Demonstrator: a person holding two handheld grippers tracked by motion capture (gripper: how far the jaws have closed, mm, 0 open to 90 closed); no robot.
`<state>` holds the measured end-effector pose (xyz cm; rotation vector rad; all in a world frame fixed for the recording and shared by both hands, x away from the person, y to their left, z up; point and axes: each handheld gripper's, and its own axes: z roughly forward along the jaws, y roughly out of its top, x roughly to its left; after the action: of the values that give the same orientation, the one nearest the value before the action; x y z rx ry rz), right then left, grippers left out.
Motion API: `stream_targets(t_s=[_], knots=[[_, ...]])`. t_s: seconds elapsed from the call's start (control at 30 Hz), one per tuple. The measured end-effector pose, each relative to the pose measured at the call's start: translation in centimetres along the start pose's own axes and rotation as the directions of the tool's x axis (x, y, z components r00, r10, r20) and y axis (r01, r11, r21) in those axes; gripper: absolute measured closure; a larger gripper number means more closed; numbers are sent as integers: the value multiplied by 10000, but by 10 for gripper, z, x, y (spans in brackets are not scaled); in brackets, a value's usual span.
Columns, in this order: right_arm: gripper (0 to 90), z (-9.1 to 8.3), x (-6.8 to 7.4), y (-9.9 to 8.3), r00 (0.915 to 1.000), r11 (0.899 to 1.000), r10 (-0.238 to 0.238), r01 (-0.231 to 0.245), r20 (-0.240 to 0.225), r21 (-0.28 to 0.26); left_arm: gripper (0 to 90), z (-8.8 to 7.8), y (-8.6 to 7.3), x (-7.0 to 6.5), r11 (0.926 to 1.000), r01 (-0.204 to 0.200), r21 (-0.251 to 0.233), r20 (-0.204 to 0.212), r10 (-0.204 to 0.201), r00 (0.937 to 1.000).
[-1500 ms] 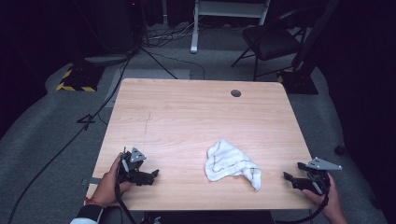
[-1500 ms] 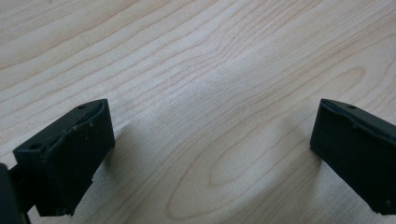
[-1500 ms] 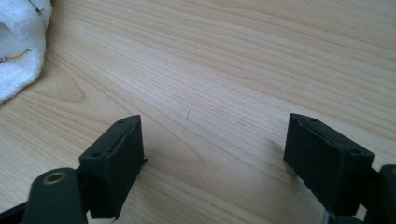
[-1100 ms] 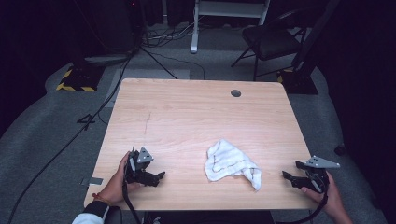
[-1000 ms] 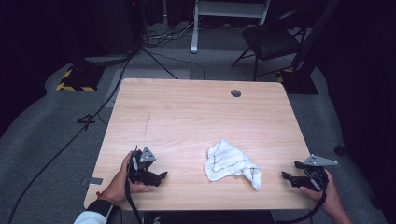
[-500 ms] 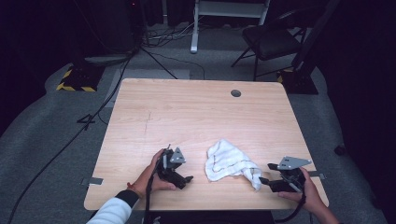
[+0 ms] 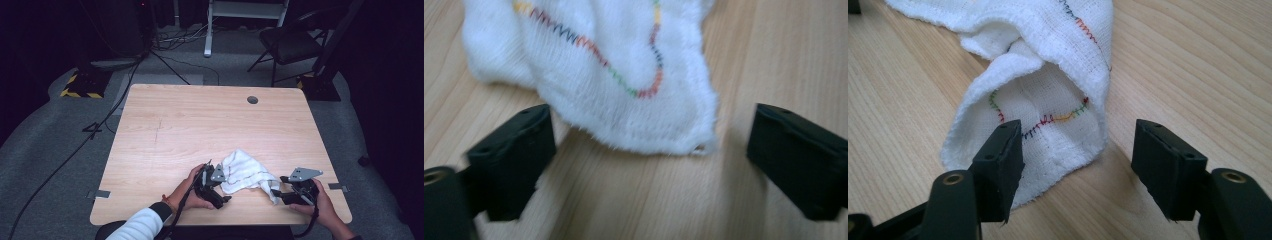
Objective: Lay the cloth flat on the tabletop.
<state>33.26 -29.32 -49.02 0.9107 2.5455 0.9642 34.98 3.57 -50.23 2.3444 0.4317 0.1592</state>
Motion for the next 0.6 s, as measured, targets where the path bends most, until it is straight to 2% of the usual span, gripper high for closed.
stream_targets(t_s=[0.07,0.17,0.23,0.3,0.4,0.47,0.57,0.6], knots=[[374,0,-1,0,10000,10000,35,-35,43,5,244,0,1,1,9999,78,-148,-3,-78,10000],[367,-1,-4,-1,9993,10000,66,-67,364,7,432,1,3,3,9993,-39,-360,10,39,10000],[371,-1,-7,-1,9984,9999,122,-122,552,-5,585,0,4,4,9991,-210,-358,111,214,9997],[386,-2,-10,-2,9971,9998,199,-197,738,-26,683,-2,4,4,9991,-342,-243,12,343,9994],[386,-2,-14,-2,9953,9995,303,-301,922,-29,770,-11,5,8,9982,-332,-492,142,339,9993],[385,-2,-17,-2,9940,9996,275,-272,1054,-45,792,-21,6,11,9970,-254,-737,110,263,9996],[373,0,-22,0,9896,9992,387,-386,1387,-34,811,-36,6,16,9942,-258,-1044,-217,237,9995],[358,0,-24,1,9852,9984,560,-572,1620,22,815,-39,5,16,9935,-260,-1113,-310,227,9993]])
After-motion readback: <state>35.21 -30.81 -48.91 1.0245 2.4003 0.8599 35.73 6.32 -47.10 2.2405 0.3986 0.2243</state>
